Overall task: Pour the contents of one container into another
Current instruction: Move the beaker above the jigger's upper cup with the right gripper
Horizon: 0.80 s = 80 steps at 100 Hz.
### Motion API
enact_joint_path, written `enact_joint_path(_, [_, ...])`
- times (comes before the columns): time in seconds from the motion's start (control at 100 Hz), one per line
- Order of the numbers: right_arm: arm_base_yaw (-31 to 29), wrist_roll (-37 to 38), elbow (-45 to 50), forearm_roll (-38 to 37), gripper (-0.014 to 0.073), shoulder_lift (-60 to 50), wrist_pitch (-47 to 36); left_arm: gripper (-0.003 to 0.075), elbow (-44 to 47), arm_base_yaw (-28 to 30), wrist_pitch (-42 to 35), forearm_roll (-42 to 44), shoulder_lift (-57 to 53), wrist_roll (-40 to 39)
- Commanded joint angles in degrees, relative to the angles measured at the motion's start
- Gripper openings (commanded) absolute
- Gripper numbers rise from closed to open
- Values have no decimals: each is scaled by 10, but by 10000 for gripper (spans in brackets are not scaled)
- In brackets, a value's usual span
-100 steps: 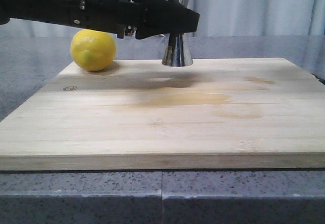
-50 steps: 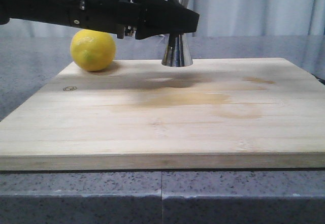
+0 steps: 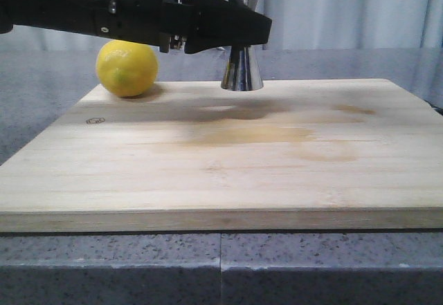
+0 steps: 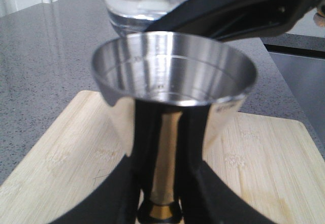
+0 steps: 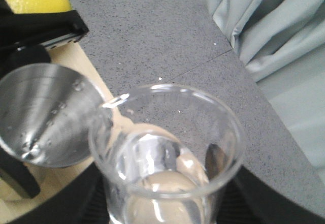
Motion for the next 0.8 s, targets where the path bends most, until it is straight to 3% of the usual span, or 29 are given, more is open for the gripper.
enact_joint_path(0.0, [6, -27, -23, -15, 280, -16, -30, 134, -17, -5, 35, -39, -25, -4])
enact_joint_path(0.79, [14, -32, -24, -82, 280, -7, -6, 134, -17, -5, 35, -38, -25, -4])
